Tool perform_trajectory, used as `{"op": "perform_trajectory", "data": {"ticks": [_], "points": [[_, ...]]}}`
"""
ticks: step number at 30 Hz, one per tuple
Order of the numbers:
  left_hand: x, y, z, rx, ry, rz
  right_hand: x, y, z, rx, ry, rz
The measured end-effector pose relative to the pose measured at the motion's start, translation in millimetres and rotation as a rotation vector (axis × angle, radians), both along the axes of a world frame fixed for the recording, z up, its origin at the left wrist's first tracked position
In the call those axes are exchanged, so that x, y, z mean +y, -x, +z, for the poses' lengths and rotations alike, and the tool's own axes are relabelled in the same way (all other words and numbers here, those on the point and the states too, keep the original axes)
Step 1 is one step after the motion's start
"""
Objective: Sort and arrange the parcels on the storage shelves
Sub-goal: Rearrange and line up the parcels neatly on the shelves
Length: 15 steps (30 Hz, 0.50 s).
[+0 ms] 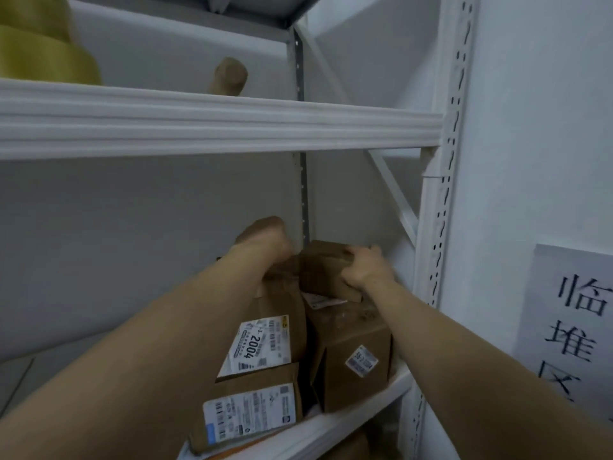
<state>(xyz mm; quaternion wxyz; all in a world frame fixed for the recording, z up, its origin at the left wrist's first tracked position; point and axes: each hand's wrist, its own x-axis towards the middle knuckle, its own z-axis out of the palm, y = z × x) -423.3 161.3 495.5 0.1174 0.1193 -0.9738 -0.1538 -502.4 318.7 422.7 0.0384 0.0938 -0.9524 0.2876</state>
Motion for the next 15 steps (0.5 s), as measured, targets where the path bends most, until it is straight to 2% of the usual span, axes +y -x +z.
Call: {"op": "perform_trajectory", "data": {"ticks": [5,8,15], "points": [[4,27,3,-0.064,-0.04,0.114,-6,43,0,0.086,-0.032,0.052],[3,38,3,-0.079,-0.036,0.136,-17,64,-3,0.111,0.008,0.055],[5,57,3,-0.099,-0.04,0.172,-36,95,0,0.154,-0.044,0.038]]}}
